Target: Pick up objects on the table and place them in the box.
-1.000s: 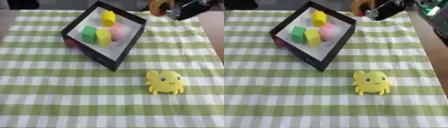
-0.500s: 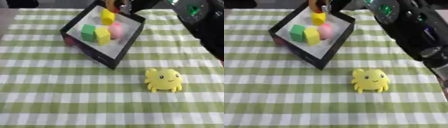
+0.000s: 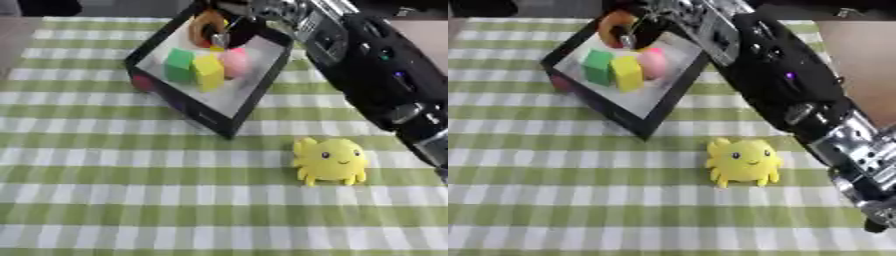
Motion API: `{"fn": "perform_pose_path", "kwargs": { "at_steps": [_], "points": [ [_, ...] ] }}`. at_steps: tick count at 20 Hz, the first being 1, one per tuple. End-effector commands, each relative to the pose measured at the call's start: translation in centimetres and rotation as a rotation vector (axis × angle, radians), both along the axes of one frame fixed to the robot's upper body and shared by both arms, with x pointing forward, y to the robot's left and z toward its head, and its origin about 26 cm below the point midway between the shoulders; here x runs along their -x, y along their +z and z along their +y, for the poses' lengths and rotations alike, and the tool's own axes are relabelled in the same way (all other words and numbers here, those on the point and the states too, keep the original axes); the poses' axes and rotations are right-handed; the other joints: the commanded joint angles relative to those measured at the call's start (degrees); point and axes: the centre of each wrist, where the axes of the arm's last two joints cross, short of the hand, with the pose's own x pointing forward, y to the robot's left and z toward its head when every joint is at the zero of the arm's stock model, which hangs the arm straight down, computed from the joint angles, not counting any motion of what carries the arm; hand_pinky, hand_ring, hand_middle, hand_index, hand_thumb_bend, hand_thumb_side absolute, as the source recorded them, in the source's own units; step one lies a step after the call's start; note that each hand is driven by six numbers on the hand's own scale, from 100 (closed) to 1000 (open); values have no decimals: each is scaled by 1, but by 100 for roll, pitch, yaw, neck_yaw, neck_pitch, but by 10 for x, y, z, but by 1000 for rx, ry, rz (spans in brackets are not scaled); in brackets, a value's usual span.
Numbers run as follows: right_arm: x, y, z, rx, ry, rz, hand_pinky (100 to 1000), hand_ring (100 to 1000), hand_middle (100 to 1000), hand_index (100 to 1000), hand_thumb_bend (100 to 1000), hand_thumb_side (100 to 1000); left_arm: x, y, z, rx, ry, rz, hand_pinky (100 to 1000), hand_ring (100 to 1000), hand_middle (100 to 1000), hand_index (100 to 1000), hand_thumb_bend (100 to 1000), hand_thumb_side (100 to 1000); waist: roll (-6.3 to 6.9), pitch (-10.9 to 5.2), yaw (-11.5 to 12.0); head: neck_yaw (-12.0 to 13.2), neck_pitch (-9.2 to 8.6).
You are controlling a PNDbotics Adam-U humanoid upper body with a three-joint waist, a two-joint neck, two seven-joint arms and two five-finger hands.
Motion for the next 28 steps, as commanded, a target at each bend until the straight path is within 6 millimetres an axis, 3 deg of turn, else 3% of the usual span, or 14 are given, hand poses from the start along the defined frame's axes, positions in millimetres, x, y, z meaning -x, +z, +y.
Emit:
{"fn": "perform_pose_path", "kwargs": {
  "at_steps": [1,5,8,9,10,12,14,15,18,28],
  "points": [
    [-4,1,0,15,3,-15,750,659,639,665,100,100,2,12,1,-29,-4,-40,863,791,779,829,404,607,-62,-142,15,-7,-43],
    [-7,-9,-2,58,7,-21,785,719,697,719,100,100,2,12,1,-27,-7,-39,863,790,779,828,404,607,-63,-133,9,9,-49],
    [-8,-10,-4,63,-8,-37,834,805,787,830,258,100,2,12,1,-28,-9,-36,863,789,778,827,404,607,-54,-136,-6,21,-47],
    [-8,-9,-5,62,-12,-44,844,821,803,846,299,157,2,11,1,-29,-9,-35,863,789,777,825,404,607,-50,-138,-12,25,-49],
    [-8,-8,-6,58,-16,-52,857,843,823,862,334,282,2,11,1,-30,-9,-33,863,789,777,825,404,607,-47,-140,-16,26,-50],
    [-8,-5,-8,55,-26,-73,876,867,847,879,370,444,2,10,1,-32,-8,-29,863,789,777,825,404,607,-41,-145,-25,34,-44],
    [-7,0,-11,50,-34,-97,885,873,855,887,345,548,2,10,2,-33,-6,-26,863,789,777,825,404,608,-37,-152,-35,42,-33],
    [-6,4,-12,46,-36,-112,887,875,857,889,383,541,2,9,2,-33,-3,-25,863,789,777,824,405,606,-35,-157,-43,49,-28],
    [-3,18,-17,34,-43,-148,892,881,866,896,386,575,2,8,4,-36,5,-20,862,787,775,819,406,604,-30,-177,-72,66,-15],
    [23,70,-43,-91,-45,-232,883,876,873,902,339,545,3,3,6,-35,20,-3,863,787,775,819,408,603,-8,-233,-189,140,24]
  ]
}}
